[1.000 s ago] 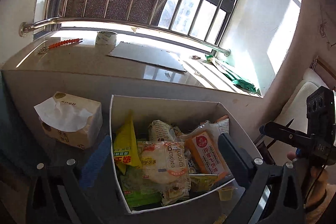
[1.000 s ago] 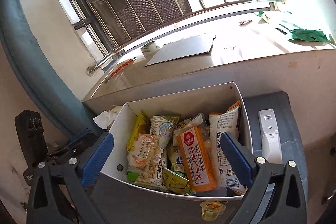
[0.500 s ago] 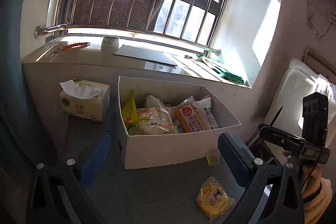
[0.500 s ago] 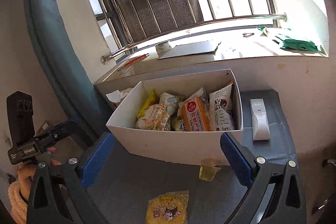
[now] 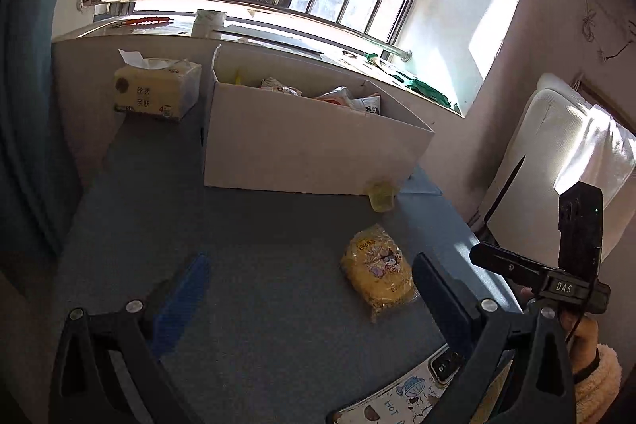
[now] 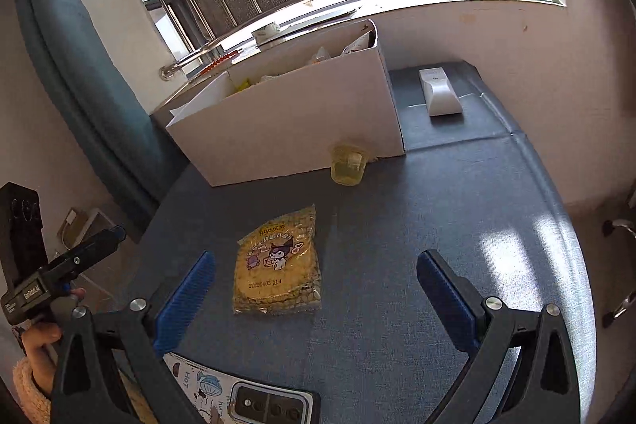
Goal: Organize snacks
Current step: 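Grasp the clear jelly cup on the table with the right tool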
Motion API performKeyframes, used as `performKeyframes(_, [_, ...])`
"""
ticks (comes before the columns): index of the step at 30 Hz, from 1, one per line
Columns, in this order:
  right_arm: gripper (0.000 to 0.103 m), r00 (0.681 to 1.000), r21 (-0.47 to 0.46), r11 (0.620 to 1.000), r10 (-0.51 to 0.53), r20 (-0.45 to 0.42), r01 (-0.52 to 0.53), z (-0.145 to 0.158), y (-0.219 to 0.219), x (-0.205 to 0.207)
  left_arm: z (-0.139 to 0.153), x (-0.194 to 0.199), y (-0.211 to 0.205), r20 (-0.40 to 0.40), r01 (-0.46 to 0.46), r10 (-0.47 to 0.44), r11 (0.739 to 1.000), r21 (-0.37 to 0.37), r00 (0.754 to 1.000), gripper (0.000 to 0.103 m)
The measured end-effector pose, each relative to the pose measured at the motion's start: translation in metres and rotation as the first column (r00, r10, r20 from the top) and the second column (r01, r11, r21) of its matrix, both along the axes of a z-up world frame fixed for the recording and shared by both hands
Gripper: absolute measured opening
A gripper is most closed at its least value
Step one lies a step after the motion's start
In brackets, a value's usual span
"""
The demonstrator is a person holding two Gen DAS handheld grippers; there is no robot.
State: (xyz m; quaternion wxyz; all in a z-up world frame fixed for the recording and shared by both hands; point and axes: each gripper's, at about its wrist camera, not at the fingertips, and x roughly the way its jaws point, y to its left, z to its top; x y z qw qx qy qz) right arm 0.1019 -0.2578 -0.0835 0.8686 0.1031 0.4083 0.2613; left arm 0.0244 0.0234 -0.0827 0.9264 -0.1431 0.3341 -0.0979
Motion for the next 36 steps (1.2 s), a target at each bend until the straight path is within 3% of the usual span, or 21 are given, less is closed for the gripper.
performKeyframes(8, [0.103,0.999,0.005,1.0,-0.024,-0.036,0.024,-0.013,0.012,0.053,-0.013,0.001,-0.015,-0.04,0.042,-0.041,0.999,0.031,0.998,0.103])
performKeyframes(13, [0.103,1.0,-0.076,0.997,0.006,0.0,-0.006,-0.014,0.044,0.092,-0.014,0.001,-0.012,-0.048,0.029,-0.027,0.999,0.038,0.999,0.103])
performKeyframes(16, [0.103,0.999,-0.181,0.983,0.041,-0.008,-0.042,-0.02,0.066,0.111,-0.016,0.003,-0.009,-0.062,0.023,-0.021,0.999,0.034,0.998,0.103])
performKeyframes(18, [0.103,0.998,-0.244,0.969,0.045,0.038,-0.035,-0.023,0.076,0.116,-0.018,0.004,-0.008,-0.069,0.021,-0.018,0.999,0.035,0.997,0.103])
performKeyframes(20, [0.103,0.999,-0.279,0.959,0.047,0.005,-0.044,-0.03,0.082,0.122,-0.019,0.005,-0.009,-0.073,0.029,-0.026,0.999,0.039,0.997,0.103])
performKeyframes(22, [0.103,0.998,-0.249,0.967,0.054,-0.034,-0.06,-0.036,0.084,0.126,-0.022,0.006,-0.012,-0.08,0.035,-0.031,0.998,0.052,0.996,0.103])
performKeyframes(23, [0.1,0.997,-0.241,0.968,0.062,-0.042,-0.07,-0.038,0.086,0.128,-0.023,0.007,-0.013,-0.083,0.04,-0.036,0.998,0.057,0.996,0.103])
performKeyframes(25, [0.074,0.998,-0.253,0.965,0.064,-0.026,-0.068,-0.04,0.088,0.127,-0.024,0.008,-0.016,-0.089,0.043,-0.037,0.997,0.064,0.995,0.103])
performKeyframes(26, [0.051,0.998,-0.288,0.956,0.048,-0.027,-0.054,-0.043,0.089,0.127,-0.025,0.009,-0.017,-0.093,0.046,-0.04,0.997,0.065,0.995,0.103])
performKeyframes(29, [0.05,0.996,-0.22,0.972,0.066,-0.056,-0.077,-0.042,0.081,0.124,-0.025,0.009,-0.018,-0.093,0.054,-0.047,0.995,0.078,0.995,0.103])
performKeyframes(36, [0.046,0.996,-0.137,0.987,0.089,0.009,-0.087,-0.015,0.055,0.091,-0.021,0.017,-0.031,-0.092,0.114,-0.103,0.986,0.124,0.99,0.103])
